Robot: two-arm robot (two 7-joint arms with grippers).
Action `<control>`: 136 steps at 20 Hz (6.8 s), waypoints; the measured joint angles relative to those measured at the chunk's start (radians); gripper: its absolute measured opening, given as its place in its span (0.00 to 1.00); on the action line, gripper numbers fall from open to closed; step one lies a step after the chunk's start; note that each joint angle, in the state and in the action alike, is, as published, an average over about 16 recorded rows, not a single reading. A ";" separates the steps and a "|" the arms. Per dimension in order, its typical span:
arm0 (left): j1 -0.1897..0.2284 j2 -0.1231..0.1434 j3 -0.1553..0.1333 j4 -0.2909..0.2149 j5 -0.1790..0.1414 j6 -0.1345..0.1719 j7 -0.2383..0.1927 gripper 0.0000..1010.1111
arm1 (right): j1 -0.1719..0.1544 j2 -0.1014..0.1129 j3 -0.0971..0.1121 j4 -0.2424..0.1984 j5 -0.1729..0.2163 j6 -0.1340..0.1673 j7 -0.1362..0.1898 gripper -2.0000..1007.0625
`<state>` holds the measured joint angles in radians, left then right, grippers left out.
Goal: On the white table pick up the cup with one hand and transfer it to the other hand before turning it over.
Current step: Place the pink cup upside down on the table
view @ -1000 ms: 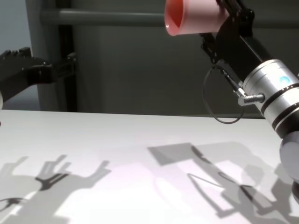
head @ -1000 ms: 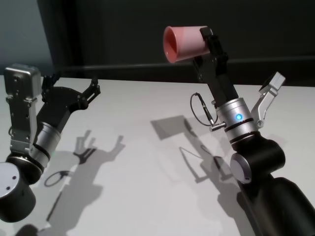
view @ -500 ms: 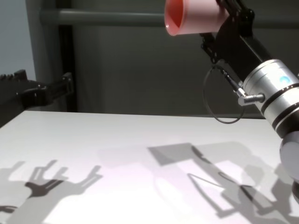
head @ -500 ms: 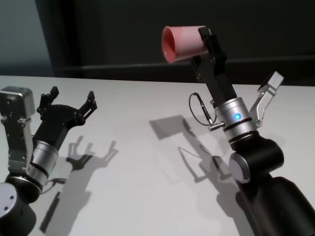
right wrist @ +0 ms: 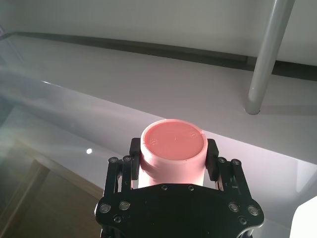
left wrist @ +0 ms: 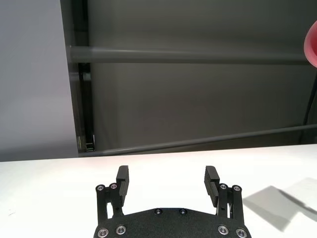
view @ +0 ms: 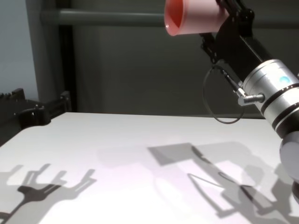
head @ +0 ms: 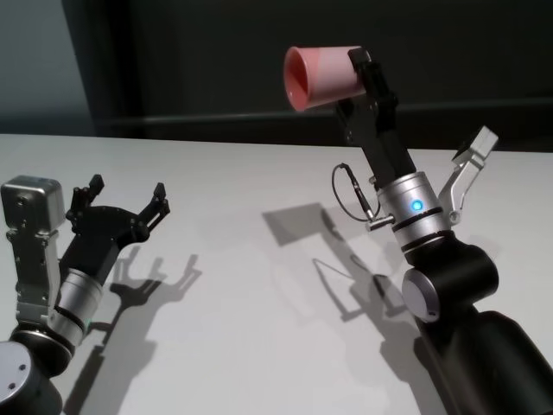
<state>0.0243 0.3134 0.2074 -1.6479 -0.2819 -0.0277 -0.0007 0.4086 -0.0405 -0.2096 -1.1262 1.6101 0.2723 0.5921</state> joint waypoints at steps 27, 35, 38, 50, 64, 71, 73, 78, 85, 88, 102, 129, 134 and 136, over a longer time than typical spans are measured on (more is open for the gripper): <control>0.001 0.003 0.000 0.002 0.009 0.003 -0.005 0.99 | -0.015 0.081 -0.042 -0.089 -0.059 -0.053 -0.051 0.73; 0.001 0.002 0.000 0.002 0.008 0.004 -0.004 0.99 | -0.014 0.154 -0.096 -0.137 -0.142 -0.092 -0.119 0.73; 0.001 0.002 0.000 0.001 0.008 0.004 -0.004 0.99 | -0.007 0.184 -0.126 -0.151 -0.189 -0.107 -0.152 0.73; 0.001 0.002 0.000 0.001 0.007 0.005 -0.004 0.99 | 0.049 0.295 -0.275 -0.183 -0.418 -0.141 -0.272 0.73; 0.001 0.002 0.000 0.001 0.007 0.005 -0.004 0.99 | 0.113 0.363 -0.419 -0.208 -0.686 -0.127 -0.352 0.73; 0.001 0.002 0.000 0.001 0.007 0.005 -0.004 0.99 | 0.132 0.380 -0.469 -0.217 -0.810 -0.114 -0.386 0.73; 0.001 0.002 0.000 0.001 0.007 0.005 -0.004 0.99 | 0.136 0.384 -0.483 -0.217 -0.841 -0.109 -0.393 0.73; 0.001 0.002 0.000 0.001 0.007 0.005 -0.004 0.99 | 0.147 0.392 -0.517 -0.213 -0.914 -0.094 -0.401 0.73; 0.001 0.002 0.000 0.001 0.007 0.005 -0.004 0.99 | 0.160 0.393 -0.553 -0.198 -0.982 -0.075 -0.382 0.73; 0.001 0.002 0.000 0.001 0.007 0.005 -0.004 0.99 | 0.162 0.389 -0.559 -0.188 -0.996 -0.071 -0.371 0.73; 0.001 0.002 0.000 0.001 0.007 0.005 -0.004 0.99 | 0.142 0.368 -0.548 -0.159 -1.019 -0.064 -0.337 0.73; 0.001 0.002 0.000 0.001 0.007 0.005 -0.004 0.99 | 0.110 0.347 -0.519 -0.155 -1.042 -0.040 -0.327 0.83; 0.001 0.002 0.000 0.001 0.007 0.005 -0.004 0.99 | 0.111 0.348 -0.520 -0.155 -1.042 -0.040 -0.328 0.91; 0.001 0.002 0.000 0.001 0.007 0.005 -0.004 0.99 | 0.111 0.348 -0.520 -0.154 -1.042 -0.041 -0.328 0.94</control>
<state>0.0249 0.3156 0.2075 -1.6469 -0.2748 -0.0228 -0.0045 0.5197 0.3077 -0.7299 -1.2807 0.5685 0.2316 0.2643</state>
